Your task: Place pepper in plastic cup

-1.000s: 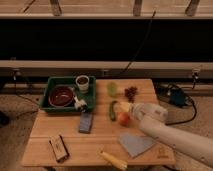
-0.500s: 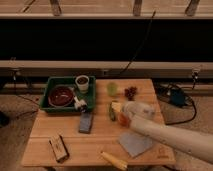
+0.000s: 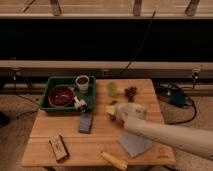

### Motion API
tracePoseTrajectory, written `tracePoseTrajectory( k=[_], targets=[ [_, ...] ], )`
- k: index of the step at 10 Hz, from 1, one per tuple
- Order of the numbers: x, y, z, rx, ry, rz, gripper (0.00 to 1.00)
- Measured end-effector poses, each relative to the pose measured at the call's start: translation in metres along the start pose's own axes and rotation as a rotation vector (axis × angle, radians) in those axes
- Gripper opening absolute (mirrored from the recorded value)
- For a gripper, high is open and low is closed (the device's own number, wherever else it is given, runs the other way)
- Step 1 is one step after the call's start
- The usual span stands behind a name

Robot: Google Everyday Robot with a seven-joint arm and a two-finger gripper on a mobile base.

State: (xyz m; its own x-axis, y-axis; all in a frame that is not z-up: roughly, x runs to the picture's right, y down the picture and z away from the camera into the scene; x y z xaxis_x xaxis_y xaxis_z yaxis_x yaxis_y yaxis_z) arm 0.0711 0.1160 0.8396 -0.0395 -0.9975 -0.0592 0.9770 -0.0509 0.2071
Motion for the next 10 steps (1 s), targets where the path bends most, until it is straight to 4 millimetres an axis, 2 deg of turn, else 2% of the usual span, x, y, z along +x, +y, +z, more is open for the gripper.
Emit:
tracePoseTrajectory(
  k=[10],
  targets=[
    [-0.033,-0.025,0.017,0.031,-0.093,-0.021,0.8]
  ],
)
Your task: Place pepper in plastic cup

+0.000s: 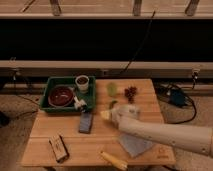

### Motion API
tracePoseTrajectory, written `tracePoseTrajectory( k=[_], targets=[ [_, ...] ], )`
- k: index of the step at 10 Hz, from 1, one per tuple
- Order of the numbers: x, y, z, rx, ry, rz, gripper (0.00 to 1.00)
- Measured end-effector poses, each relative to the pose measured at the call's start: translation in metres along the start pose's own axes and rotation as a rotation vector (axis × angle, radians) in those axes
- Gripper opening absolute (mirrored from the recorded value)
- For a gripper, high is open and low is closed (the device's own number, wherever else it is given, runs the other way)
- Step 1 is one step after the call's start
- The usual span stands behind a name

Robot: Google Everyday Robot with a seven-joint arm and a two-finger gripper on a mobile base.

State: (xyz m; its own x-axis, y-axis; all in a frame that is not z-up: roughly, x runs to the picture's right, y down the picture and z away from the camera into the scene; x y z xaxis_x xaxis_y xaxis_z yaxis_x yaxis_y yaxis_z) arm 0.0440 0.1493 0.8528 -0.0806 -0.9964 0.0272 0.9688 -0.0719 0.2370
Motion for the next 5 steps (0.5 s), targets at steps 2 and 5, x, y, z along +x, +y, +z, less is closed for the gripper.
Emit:
tracePoseTrajectory(
  k=[2,5],
  targets=[
    [-0.004,-0.004,0.006,-0.004,-0.012,-0.012,0.8],
    [-0.006,-0.005,0.016,-0.016,-0.024,-0.025,0.8]
  ],
)
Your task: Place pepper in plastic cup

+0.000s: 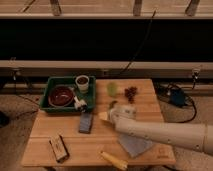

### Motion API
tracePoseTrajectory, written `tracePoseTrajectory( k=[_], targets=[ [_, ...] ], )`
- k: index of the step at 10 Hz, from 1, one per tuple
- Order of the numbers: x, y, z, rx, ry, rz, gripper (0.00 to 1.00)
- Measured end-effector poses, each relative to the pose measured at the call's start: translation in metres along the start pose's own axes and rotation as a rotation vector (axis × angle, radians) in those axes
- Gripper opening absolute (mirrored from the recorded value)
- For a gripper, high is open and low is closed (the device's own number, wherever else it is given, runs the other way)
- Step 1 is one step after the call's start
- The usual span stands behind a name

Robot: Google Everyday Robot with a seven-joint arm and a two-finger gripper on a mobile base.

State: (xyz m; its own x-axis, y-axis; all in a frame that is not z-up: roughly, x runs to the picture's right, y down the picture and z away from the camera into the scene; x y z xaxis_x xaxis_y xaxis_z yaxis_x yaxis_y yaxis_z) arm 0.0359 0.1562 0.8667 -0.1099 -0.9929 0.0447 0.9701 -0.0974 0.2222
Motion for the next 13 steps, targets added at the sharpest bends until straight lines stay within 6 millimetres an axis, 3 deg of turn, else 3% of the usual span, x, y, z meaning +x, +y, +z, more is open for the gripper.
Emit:
tracePoseTrajectory(
  k=[2,3,6,9,10,13],
  targets=[
    [-0.002,0.002,0.005,-0.011,-0.009,-0.008,0.78],
    [-0.005,0.002,0.008,-0.017,-0.016,-0.015,0.7],
    [-0.014,0.007,0.013,-0.041,-0.038,-0.027,0.38],
    [-0.014,0.019,0.006,-0.058,-0.044,-0.013,0.08],
    [-0.012,0.022,0.001,-0.062,-0.039,-0.007,0.02],
    [0.005,0.032,-0.022,-0.057,-0.013,0.024,0.0]
  ],
)
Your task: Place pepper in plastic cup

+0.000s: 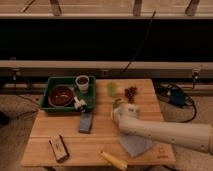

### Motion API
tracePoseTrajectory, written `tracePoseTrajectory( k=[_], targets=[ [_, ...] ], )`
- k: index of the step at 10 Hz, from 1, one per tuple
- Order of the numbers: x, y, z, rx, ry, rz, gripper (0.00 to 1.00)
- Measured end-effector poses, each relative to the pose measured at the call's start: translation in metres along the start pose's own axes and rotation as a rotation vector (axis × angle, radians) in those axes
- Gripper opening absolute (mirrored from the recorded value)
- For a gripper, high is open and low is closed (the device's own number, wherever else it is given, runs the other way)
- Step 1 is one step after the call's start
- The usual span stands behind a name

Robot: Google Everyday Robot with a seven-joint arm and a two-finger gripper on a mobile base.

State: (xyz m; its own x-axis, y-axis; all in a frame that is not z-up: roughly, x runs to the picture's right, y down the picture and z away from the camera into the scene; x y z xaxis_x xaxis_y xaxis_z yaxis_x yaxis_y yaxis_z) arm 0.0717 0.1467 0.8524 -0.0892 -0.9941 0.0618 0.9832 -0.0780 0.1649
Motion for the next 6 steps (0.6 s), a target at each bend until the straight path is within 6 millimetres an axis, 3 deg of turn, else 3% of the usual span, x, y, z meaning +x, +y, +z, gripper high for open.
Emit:
tracePoseTrajectory(
  k=[3,6],
  targets=[
    [0.026,0.006,-0.023,0.012,0.04,0.013,0.0],
    [0.052,0.015,-0.025,0.004,0.072,0.023,0.0]
  ],
)
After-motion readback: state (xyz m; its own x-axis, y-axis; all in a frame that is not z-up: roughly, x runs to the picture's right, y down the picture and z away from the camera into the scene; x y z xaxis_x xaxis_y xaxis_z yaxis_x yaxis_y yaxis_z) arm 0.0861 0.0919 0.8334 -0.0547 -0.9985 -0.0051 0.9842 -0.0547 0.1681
